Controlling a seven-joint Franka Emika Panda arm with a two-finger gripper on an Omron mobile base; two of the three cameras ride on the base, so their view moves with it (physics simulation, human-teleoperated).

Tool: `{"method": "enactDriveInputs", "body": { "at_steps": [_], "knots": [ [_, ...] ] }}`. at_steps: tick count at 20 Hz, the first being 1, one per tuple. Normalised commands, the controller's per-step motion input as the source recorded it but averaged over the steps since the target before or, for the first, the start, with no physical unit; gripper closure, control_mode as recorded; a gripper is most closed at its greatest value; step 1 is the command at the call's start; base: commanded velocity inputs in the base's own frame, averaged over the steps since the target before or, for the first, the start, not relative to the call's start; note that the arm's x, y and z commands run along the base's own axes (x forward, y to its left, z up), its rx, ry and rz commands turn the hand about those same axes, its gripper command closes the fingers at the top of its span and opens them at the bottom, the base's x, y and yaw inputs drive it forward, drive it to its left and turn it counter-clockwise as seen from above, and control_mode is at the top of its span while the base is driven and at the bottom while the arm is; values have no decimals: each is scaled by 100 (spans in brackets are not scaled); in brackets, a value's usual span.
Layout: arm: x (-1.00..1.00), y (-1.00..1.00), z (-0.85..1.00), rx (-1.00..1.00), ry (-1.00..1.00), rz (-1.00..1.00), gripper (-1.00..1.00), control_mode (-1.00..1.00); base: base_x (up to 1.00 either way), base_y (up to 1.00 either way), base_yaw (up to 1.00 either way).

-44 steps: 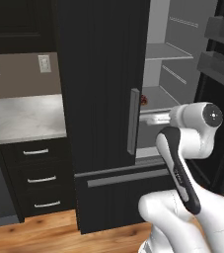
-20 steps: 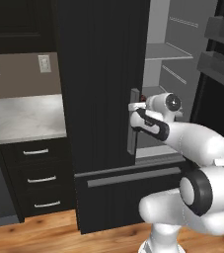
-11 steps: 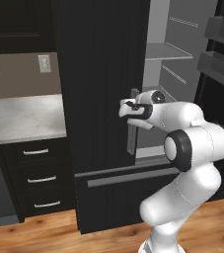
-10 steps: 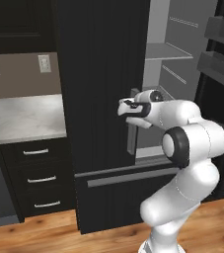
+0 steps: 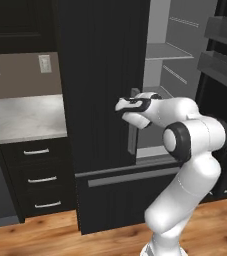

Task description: Take the cakes from the fridge and place them on the empty tray on the dining counter.

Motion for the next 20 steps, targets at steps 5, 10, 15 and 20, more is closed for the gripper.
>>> {"method": "enactDriveInputs", "body": {
  "at_steps": [5,10,15,20],
  "knots": [
    [14,0,0,0,5,1,100,-100,0,0,0],
    [-31,0,21,-2,32,-2,100,-100,0,0,0],
    [-79,15,42,0,47,-4,100,-100,0,0,0],
    [-77,74,43,-1,31,-1,100,-100,0,0,0]
  ]
}}
